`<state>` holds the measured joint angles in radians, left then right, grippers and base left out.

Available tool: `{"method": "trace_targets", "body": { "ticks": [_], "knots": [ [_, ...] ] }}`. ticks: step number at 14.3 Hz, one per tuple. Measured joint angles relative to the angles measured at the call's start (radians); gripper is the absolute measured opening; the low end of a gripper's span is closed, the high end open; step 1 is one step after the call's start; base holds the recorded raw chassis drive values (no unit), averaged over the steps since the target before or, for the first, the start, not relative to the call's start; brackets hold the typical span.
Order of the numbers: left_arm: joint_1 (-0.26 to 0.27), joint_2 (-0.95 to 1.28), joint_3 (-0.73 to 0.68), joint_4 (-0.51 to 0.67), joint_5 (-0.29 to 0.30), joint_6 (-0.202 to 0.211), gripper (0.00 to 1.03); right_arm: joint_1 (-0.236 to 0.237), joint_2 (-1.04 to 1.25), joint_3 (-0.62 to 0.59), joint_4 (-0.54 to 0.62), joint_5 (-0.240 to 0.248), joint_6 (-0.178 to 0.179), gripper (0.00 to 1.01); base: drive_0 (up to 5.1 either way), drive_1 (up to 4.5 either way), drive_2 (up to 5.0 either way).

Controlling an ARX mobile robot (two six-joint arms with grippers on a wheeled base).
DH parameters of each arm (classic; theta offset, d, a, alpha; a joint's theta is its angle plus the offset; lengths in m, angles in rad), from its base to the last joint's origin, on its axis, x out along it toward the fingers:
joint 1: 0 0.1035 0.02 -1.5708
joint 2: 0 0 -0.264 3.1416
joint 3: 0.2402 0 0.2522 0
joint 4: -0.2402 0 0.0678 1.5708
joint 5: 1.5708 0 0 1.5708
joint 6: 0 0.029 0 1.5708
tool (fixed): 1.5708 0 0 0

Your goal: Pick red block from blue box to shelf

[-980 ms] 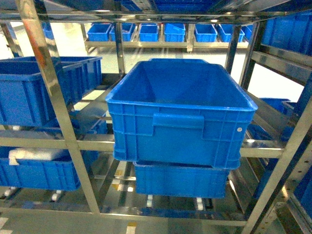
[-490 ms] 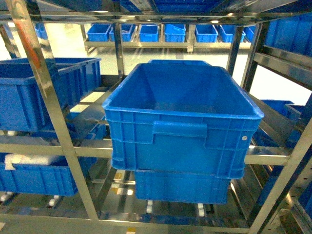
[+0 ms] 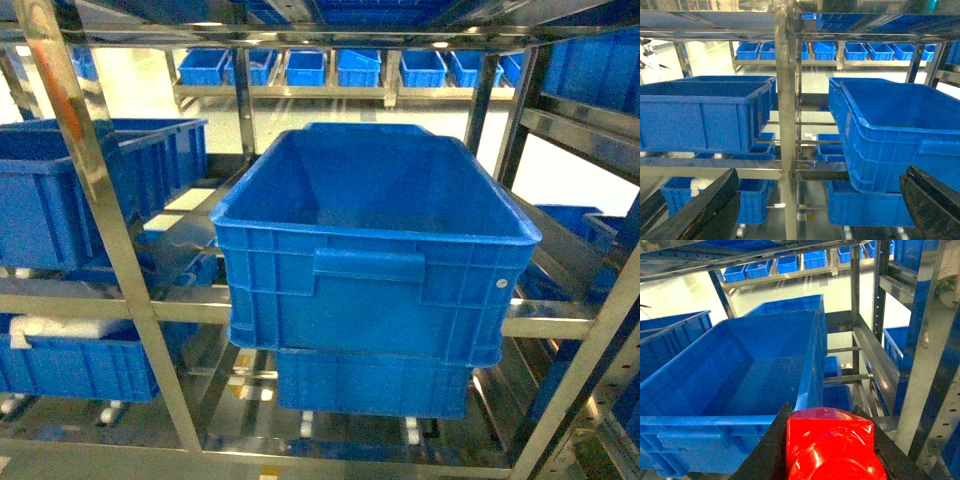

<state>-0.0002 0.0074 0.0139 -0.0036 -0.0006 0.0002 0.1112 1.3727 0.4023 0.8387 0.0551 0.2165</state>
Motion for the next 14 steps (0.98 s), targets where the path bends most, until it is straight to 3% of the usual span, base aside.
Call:
{"method": "trace_targets", "body": {
  "ticks": [14],
  "knots": [
    [0.0,0.0,0.0,0.0,0.0,0.0,0.98,0.0,0.0,0.0,0.0,0.0,0.0,0.27,0.0,0.0,0.0]
  ]
}}
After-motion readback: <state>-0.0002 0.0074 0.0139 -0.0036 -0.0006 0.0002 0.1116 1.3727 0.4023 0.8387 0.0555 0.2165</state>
